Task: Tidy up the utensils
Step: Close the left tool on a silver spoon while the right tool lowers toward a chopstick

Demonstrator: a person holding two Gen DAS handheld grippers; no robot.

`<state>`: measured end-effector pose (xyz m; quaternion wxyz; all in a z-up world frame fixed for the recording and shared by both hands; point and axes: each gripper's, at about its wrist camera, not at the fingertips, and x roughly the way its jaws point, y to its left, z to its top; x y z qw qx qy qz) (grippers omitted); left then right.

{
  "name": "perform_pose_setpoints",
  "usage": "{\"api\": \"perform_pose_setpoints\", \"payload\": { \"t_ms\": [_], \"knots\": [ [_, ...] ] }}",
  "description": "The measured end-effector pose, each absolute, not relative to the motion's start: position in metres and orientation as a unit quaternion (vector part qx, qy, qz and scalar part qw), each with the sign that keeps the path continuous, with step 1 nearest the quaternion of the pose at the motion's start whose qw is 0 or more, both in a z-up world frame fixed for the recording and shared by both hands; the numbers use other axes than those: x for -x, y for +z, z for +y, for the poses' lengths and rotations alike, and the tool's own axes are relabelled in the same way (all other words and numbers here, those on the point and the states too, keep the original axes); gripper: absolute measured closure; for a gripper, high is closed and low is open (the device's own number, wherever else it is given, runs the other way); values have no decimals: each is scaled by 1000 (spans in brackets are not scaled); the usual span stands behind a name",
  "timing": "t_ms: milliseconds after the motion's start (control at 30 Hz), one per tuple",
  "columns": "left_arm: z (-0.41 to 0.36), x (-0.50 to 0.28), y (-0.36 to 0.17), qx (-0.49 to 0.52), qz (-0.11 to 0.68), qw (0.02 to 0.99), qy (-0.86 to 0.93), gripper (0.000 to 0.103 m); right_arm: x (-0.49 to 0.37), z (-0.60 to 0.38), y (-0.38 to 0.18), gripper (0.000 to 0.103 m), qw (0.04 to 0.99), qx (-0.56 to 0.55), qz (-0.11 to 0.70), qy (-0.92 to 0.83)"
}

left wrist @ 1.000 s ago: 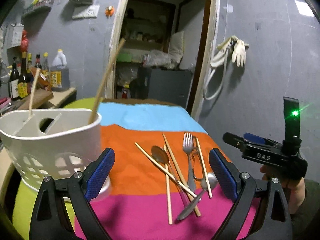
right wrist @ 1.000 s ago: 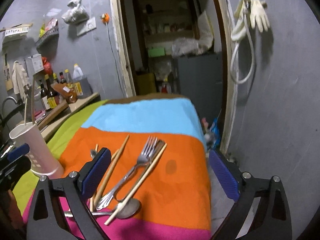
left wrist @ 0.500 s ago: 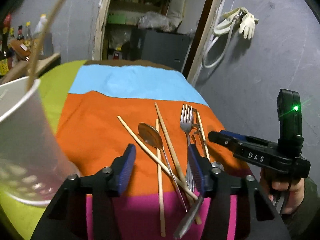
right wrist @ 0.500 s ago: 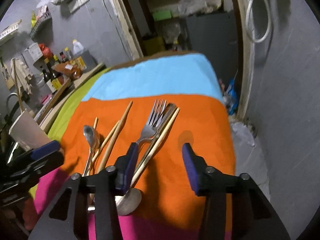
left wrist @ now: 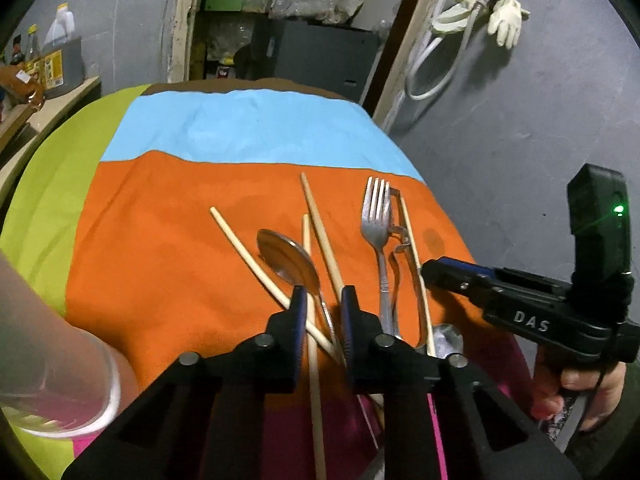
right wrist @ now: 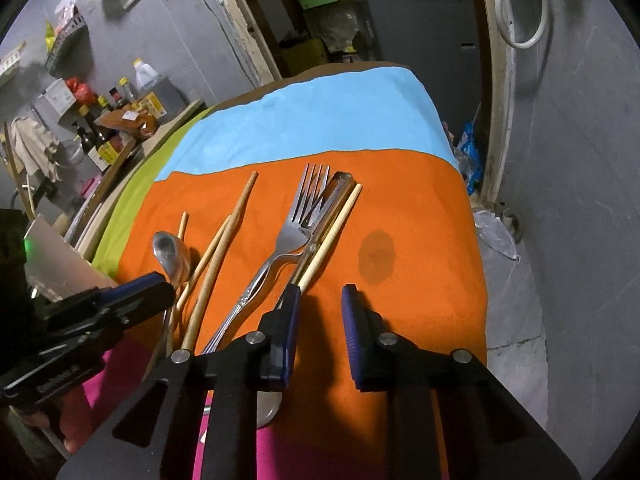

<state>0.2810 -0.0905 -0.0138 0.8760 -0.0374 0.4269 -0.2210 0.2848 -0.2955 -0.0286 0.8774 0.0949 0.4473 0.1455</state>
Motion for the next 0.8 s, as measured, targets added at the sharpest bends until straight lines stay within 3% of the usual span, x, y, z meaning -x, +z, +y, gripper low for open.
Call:
{"api": "perform_pose_setpoints", "payload": {
  "t_ms": [467, 800],
  "knots": [
    [-74, -289, -18, 75, 435, 871, -216, 97, -302, -284, -28, 89, 874, -82, 458, 140],
    [-77, -291, -18, 80, 427, 869, -235, 100, -330, -297, -36, 94, 838, -159, 499, 153]
  ]
}}
